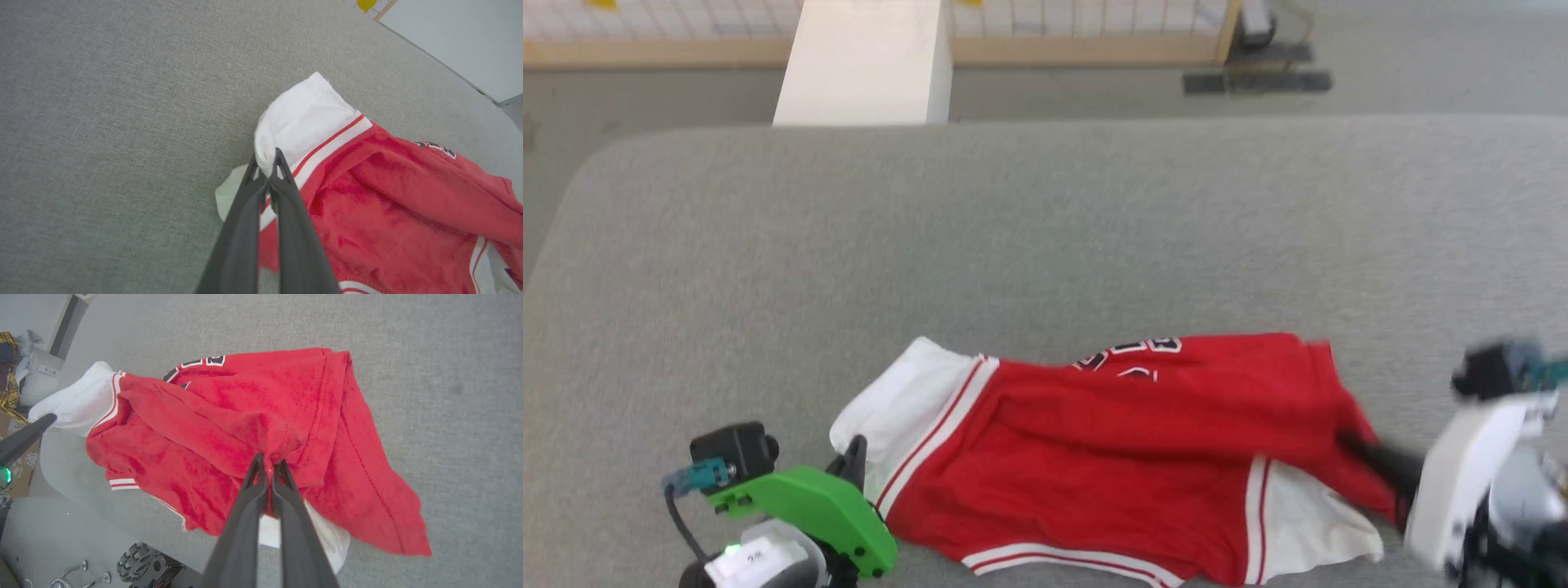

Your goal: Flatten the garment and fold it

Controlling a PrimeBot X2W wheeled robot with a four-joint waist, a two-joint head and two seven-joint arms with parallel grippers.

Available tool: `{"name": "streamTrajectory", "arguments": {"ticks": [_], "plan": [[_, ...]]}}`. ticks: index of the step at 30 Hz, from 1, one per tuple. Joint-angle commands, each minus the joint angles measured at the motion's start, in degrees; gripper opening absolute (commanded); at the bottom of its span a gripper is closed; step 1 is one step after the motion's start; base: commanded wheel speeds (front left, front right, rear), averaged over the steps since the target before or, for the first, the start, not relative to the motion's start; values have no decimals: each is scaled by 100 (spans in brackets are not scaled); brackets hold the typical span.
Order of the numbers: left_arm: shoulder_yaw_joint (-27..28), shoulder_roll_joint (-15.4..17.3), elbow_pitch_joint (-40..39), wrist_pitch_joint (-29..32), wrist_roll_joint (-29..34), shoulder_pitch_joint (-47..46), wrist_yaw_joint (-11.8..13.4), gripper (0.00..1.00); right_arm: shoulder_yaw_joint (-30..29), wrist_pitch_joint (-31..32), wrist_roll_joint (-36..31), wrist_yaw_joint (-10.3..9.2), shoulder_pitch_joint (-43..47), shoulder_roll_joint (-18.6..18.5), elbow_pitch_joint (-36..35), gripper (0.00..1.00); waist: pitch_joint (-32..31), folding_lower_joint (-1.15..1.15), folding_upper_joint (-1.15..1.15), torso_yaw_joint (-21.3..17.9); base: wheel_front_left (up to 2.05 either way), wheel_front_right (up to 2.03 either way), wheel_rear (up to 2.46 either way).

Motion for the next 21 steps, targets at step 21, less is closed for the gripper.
{"name": "streamTrajectory", "arguments": {"ticks": [21], "plan": [[464,968,315,428,-350,-3738,-951,0,-519,1245,492,-8,-2969,-368,164,0,-914,0,0,-584,0,0,0]]}}
